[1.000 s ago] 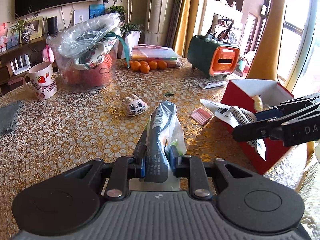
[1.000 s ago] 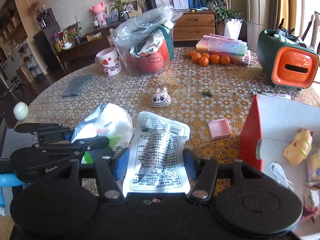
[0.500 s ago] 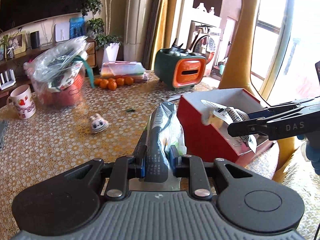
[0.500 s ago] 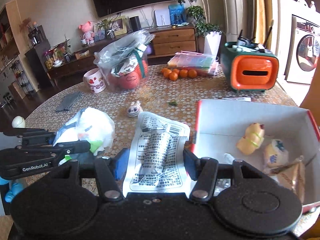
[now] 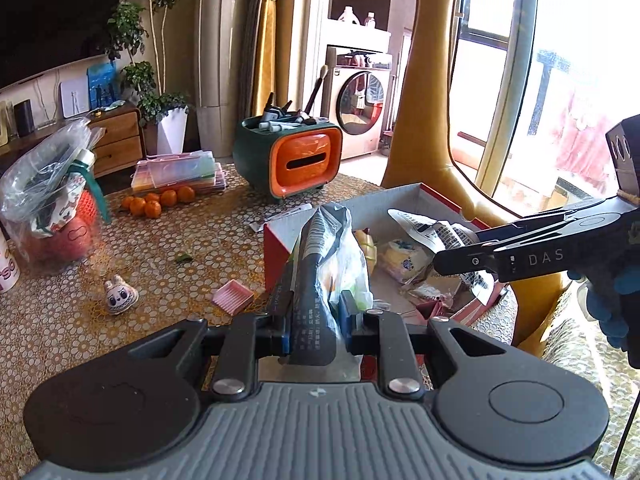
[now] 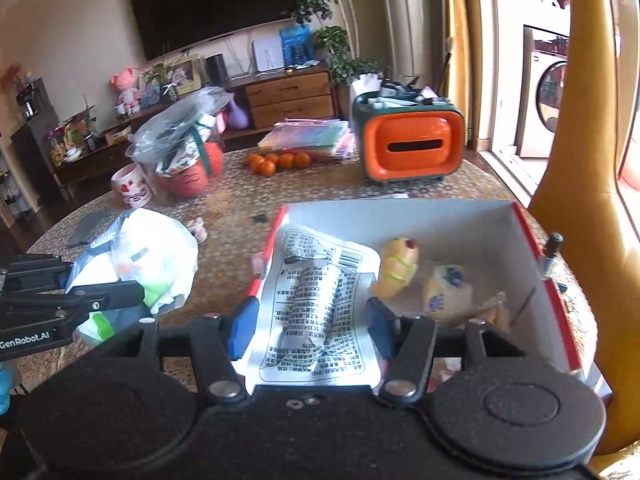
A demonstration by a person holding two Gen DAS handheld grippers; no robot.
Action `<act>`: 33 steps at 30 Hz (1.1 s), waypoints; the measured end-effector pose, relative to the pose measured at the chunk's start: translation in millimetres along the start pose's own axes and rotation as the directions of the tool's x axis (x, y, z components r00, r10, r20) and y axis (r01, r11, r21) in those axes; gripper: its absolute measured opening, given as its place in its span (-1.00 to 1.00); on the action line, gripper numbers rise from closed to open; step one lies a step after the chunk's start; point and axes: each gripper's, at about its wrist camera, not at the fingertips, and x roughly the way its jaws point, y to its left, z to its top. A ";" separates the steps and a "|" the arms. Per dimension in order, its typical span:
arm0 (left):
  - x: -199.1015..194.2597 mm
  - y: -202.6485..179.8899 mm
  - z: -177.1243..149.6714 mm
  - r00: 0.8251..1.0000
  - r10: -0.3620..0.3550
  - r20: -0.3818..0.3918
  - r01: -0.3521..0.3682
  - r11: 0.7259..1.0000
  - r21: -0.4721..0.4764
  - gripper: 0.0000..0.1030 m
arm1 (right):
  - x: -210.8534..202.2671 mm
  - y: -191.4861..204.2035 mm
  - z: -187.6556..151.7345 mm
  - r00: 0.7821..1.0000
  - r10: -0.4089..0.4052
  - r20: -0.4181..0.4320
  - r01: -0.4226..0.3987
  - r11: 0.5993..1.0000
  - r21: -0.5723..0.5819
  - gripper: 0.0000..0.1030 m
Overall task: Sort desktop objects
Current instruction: 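Lower the snack bag into the shoebox and open the left gripper while the right gripper releases the sachet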
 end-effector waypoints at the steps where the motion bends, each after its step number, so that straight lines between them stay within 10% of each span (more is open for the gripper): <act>1: 2.8 -4.1 2.7 1.000 -0.005 0.001 0.005 1.000 0.006 -0.60 | -0.6 -5.3 -0.3 1.000 -0.007 0.001 0.007 1.000 0.006 0.12; 33: 144.3 -82.4 23.7 0.984 0.007 -0.180 0.027 0.983 0.181 -0.60 | 46.6 -92.6 -18.1 0.987 -0.141 -0.080 0.144 0.989 0.028 0.12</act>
